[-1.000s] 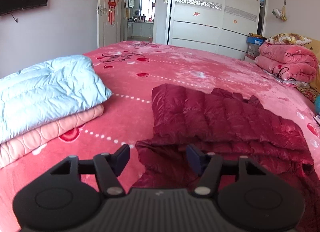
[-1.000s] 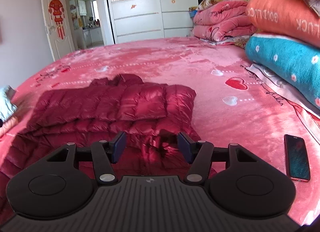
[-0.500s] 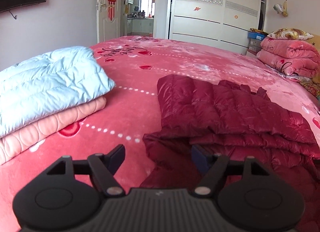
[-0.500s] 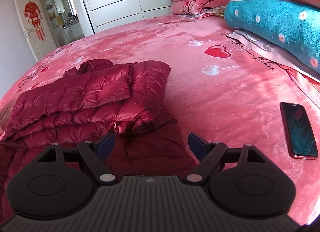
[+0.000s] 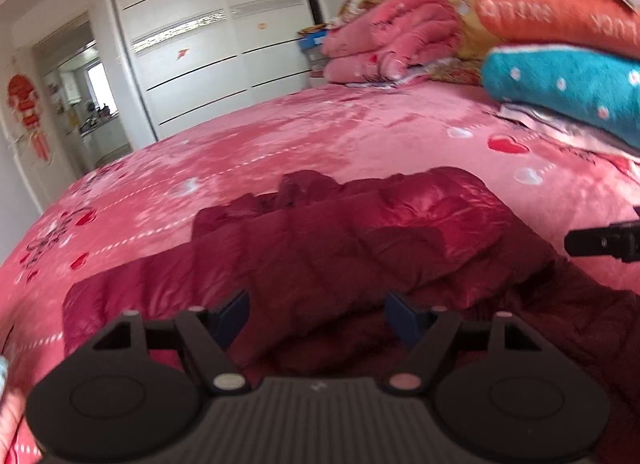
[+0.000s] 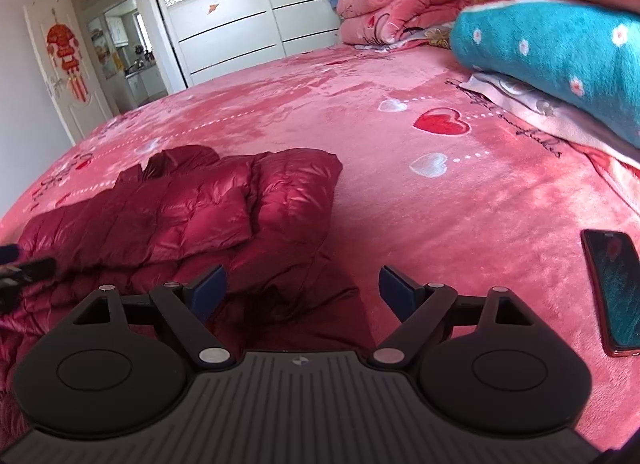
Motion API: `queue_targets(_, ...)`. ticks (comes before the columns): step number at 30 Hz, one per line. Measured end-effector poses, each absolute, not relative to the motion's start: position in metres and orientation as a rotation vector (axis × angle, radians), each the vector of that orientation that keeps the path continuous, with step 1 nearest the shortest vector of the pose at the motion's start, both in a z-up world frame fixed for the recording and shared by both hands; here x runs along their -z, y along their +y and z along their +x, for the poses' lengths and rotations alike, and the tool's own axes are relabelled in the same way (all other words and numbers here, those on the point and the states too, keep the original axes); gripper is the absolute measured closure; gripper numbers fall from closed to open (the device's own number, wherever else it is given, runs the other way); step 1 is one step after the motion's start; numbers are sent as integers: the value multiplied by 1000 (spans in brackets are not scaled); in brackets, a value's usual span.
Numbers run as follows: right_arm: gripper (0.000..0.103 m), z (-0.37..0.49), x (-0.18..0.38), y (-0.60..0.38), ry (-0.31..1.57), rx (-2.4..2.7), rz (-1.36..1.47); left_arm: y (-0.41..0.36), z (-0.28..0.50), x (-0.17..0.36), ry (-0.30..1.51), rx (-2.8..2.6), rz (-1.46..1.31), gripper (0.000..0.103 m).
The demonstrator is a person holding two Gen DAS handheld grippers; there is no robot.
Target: Fold large clothes
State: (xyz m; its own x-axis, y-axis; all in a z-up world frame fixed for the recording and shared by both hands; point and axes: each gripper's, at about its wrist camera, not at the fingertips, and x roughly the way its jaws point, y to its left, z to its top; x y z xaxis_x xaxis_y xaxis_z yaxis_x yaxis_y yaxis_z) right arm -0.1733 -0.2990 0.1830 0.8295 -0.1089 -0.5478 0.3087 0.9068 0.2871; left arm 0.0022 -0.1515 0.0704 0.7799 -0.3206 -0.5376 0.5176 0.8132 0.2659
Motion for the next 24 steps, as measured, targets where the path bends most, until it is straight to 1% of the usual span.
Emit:
queue_targets(7,0,-171,-177,-325,549,239,461,-209,25,-49,528,601,543,30)
queue_targets(9,0,-169,-175,-331,548,245,475,-217,29,-41,535,607,569,35)
queue_targets(13,0,-172,-172,-340,549,244,500,-224,40,-30,540,595,549,39)
queue_targets(17,0,-169,-171,-339,554,231,508,-227,44,-25,534,578,520,46)
queue_targets(20,0,-168,-170,-335,560,216,494,-224,51,-25,534,553,505,55)
queue_targets(22,0,-170,-172,-332,566,209,496,-219,57,-28,541,512,486,68)
queue_targets(23,0,-169,-171,-333,569,206,500,-214,61,-30,546,476,476,79)
queue_targets(24,0,-168,-170,-334,572,205,501,-207,66,-33,552,445,448,83)
